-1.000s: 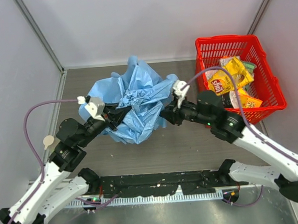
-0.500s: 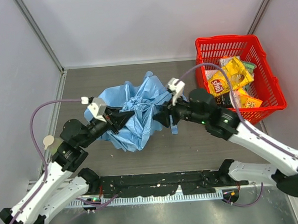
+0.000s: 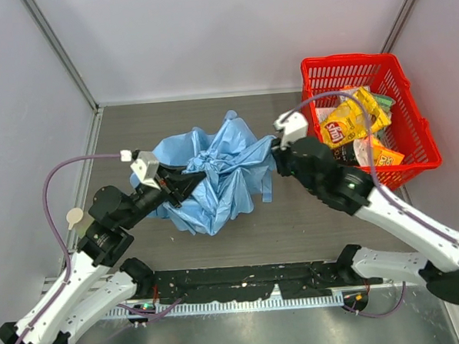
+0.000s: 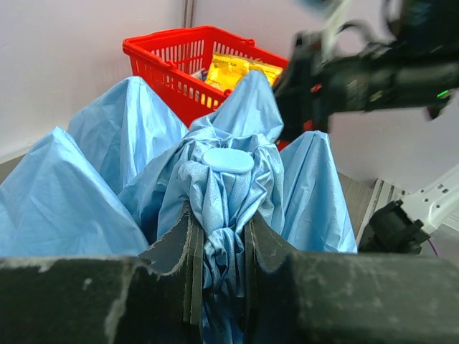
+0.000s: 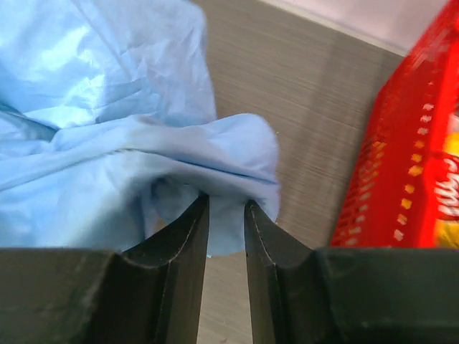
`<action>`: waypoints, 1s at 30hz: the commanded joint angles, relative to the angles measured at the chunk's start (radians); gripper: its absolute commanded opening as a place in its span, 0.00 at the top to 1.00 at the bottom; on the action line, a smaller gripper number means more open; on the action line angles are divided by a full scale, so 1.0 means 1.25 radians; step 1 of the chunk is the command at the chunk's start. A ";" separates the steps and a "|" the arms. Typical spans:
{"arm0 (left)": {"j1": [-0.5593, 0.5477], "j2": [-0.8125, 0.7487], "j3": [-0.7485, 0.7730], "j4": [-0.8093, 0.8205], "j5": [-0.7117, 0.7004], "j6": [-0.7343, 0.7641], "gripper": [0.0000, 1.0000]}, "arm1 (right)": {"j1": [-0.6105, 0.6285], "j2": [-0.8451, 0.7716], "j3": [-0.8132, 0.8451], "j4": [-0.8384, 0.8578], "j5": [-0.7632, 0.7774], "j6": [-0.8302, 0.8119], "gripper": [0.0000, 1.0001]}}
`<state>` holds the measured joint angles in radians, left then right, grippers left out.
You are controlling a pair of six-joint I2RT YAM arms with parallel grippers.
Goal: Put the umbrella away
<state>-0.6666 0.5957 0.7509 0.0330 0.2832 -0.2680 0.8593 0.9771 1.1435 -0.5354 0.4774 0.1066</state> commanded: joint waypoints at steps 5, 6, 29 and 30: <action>-0.002 0.012 -0.007 0.164 0.092 -0.051 1.00 | 0.111 0.186 -0.006 0.386 -0.238 -0.138 0.69; -0.002 0.016 -0.009 0.170 0.106 -0.047 1.00 | 0.133 0.196 0.001 0.396 -0.270 -0.133 0.69; -0.003 -0.013 0.010 0.074 0.113 0.012 1.00 | -0.238 0.044 -0.013 0.199 -0.211 -0.075 0.52; -0.003 -0.011 0.010 0.075 0.111 0.011 1.00 | -0.243 0.054 -0.010 0.239 -0.217 -0.075 0.52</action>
<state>-0.6666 0.5896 0.7284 0.0532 0.4118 -0.2577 0.5949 0.9661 1.0420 -0.3107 0.2283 0.0074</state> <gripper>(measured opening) 0.203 0.476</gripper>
